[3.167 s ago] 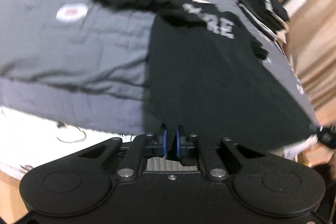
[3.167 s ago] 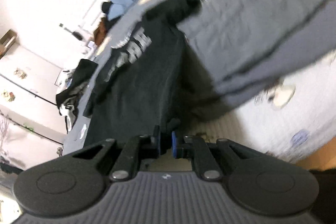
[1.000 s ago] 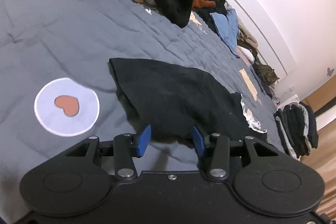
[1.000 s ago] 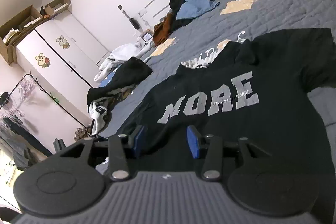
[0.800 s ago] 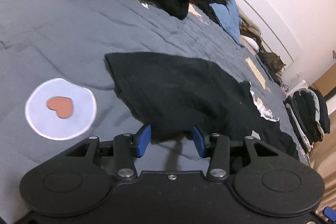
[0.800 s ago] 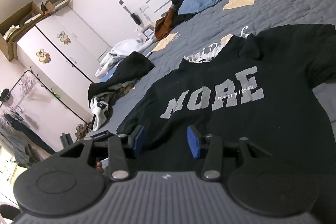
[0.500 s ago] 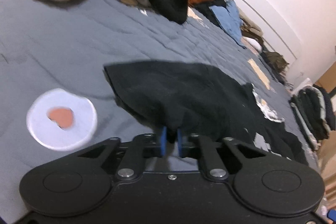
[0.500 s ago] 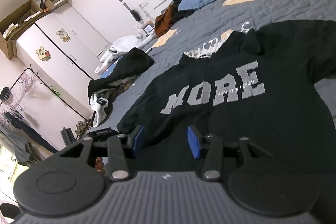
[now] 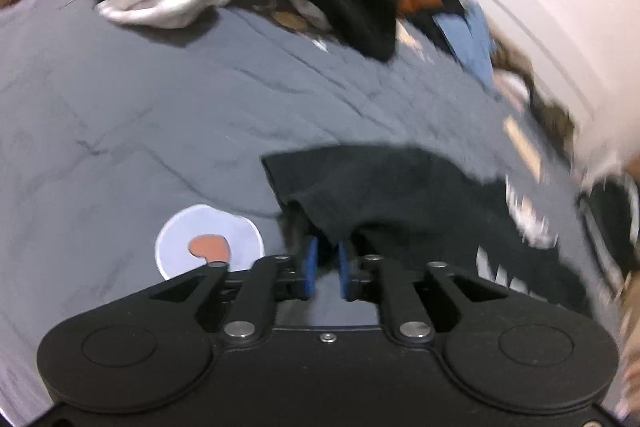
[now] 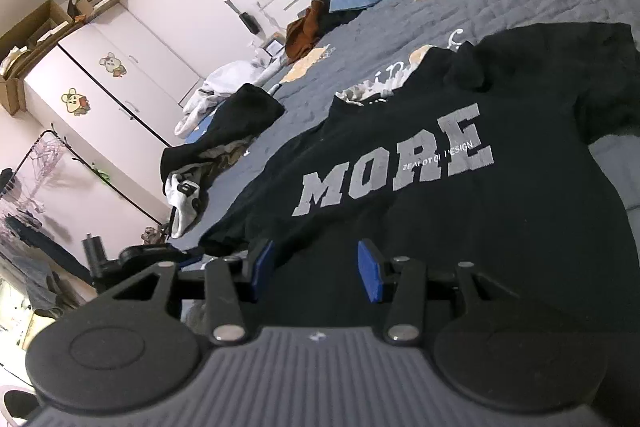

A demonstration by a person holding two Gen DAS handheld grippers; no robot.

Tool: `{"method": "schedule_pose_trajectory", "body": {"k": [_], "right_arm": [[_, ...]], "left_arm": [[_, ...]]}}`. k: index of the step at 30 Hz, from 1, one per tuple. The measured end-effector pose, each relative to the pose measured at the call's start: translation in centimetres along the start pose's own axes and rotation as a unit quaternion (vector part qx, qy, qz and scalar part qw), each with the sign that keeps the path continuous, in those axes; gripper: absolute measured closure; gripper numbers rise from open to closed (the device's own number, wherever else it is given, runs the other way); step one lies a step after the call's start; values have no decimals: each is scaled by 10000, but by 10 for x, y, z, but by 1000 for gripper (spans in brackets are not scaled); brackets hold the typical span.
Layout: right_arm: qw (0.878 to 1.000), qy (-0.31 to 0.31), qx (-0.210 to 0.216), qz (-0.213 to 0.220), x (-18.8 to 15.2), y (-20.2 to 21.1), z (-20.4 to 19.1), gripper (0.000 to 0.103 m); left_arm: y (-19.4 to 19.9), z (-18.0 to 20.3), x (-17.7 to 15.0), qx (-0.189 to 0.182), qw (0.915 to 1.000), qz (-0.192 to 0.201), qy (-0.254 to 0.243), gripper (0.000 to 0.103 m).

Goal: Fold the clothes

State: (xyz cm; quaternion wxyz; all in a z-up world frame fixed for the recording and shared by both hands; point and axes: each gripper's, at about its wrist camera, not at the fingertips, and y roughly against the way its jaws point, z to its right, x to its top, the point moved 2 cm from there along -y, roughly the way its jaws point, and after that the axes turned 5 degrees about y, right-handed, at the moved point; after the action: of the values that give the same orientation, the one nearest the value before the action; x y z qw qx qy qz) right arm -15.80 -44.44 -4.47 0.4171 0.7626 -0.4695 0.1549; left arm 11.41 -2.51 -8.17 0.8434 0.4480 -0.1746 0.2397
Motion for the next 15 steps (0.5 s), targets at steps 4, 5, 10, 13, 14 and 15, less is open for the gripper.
{"method": "schedule_pose_trajectory", "body": {"k": [4, 5, 10, 13, 14, 15], "right_arm": [[10000, -7, -9, -42, -1, -4, 0, 57], [10000, 5, 4, -50, -1, -4, -1, 57], [9999, 13, 60, -83, -1, -7, -1, 57], [9999, -9, 65, -102, -1, -9, 0, 57], [9999, -14, 66, -110, -1, -9, 0, 57], [9999, -20, 66, -118, -1, -10, 1, 57]], "left_arm": [[-11, -23, 14, -66, 9974, 353, 629, 45], [-16, -29, 16, -121, 9959, 362, 816, 45], [-40, -39, 27, -392, 9921, 310, 1150, 45], [-54, -32, 35, -361, 9941, 260, 985, 45], [-61, -30, 37, -313, 9950, 197, 930, 46], [-67, -29, 38, -264, 9957, 134, 874, 47]]}}
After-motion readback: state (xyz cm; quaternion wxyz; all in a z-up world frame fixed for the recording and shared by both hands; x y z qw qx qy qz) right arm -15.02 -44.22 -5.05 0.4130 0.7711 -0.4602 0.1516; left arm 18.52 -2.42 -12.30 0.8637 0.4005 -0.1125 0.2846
